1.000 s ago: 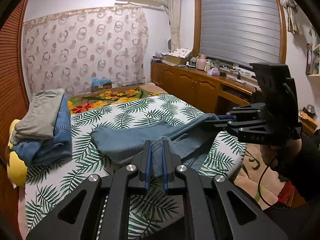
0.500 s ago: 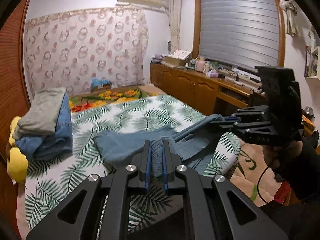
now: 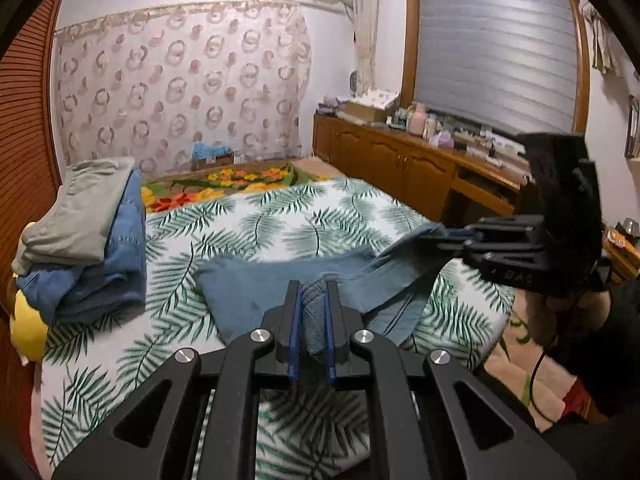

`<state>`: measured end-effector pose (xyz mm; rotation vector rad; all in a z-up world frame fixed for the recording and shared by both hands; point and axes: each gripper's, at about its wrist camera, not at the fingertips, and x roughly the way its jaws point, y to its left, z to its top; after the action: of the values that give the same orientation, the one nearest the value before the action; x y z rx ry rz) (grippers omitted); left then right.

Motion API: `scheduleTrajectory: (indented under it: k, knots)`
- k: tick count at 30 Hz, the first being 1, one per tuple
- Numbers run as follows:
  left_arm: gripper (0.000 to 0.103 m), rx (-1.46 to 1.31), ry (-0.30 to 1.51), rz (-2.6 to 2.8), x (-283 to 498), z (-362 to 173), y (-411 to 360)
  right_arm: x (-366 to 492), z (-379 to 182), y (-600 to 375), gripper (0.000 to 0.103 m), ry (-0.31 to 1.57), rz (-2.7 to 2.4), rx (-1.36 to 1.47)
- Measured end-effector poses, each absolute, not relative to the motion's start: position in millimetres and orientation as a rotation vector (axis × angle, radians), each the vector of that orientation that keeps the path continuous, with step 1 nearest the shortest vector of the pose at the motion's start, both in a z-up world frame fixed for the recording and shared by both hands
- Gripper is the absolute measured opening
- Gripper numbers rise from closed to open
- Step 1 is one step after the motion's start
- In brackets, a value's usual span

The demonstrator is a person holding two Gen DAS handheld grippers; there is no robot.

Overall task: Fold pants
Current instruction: 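Carry the hem over toward the waistband and lower it with both grippers, then open both grippers to release the folded hem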

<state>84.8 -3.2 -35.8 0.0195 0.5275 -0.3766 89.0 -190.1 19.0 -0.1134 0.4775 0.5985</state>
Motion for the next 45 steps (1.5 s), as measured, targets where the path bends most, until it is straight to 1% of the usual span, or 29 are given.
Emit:
scheduleTrajectory:
  k: [12, 15, 18, 19, 21, 22, 23, 24, 25, 26, 27, 28, 30, 32, 34, 38, 41, 45]
  knots:
    - [0.011, -0.016, 0.535, -0.316, 118, -49, 10, 129, -1, -176, 0.010, 0.506, 0.563, -0.088]
    - [0.014, -0.013, 0.542, -0.305, 120, -56, 11, 135, -3, -173, 0.010, 0.519, 0.557, -0.091]
    - [0.022, -0.008, 0.548, -0.287, 119, -60, 12, 140, -5, -168, 0.010, 0.532, 0.554, -0.098]
    - [0.027, -0.007, 0.548, -0.284, 120, -60, 13, 140, -5, -168, 0.010, 0.533, 0.551, -0.102]
    - [0.042, 0.002, 0.551, -0.277, 119, -61, 14, 143, -7, -168, 0.010, 0.541, 0.546, -0.107]
    - [0.053, 0.002, 0.552, -0.279, 119, -61, 15, 144, -8, -168, 0.010, 0.543, 0.545, -0.106]
    - [0.058, 0.000, 0.553, -0.282, 119, -62, 16, 146, -8, -168, 0.010, 0.546, 0.543, -0.105]
    - [0.061, -0.001, 0.556, -0.283, 118, -62, 17, 146, -8, -168, 0.010, 0.547, 0.541, -0.105]
    - [0.068, -0.004, 0.559, -0.282, 118, -63, 18, 146, -8, -168, 0.010, 0.545, 0.541, -0.102]
    - [0.073, -0.009, 0.562, -0.280, 118, -65, 19, 146, -7, -168, 0.010, 0.542, 0.540, -0.106]
    - [0.073, -0.012, 0.565, -0.279, 117, -66, 20, 146, -8, -167, 0.010, 0.541, 0.533, -0.116]
    - [0.073, -0.012, 0.573, -0.281, 116, -69, 20, 145, -8, -166, 0.015, 0.539, 0.522, -0.127]
    - [0.073, -0.003, 0.589, -0.284, 115, -73, 19, 145, -7, -165, 0.019, 0.537, 0.503, -0.141]
    - [0.073, 0.007, 0.604, -0.292, 112, -77, 18, 143, -6, -167, 0.025, 0.535, 0.501, -0.144]
    - [0.073, 0.009, 0.618, -0.298, 110, -81, 18, 140, -6, -170, 0.028, 0.532, 0.486, -0.152]
    - [0.073, 0.014, 0.658, -0.325, 104, -91, 17, 128, -4, -181, 0.032, 0.522, 0.498, -0.156]
    - [0.073, 0.039, 0.668, -0.342, 101, -94, 15, 117, -7, -186, 0.039, 0.519, 0.513, -0.181]
    - [0.073, 0.063, 0.683, -0.327, 105, -96, 13, 109, -12, -187, 0.042, 0.527, 0.526, -0.211]
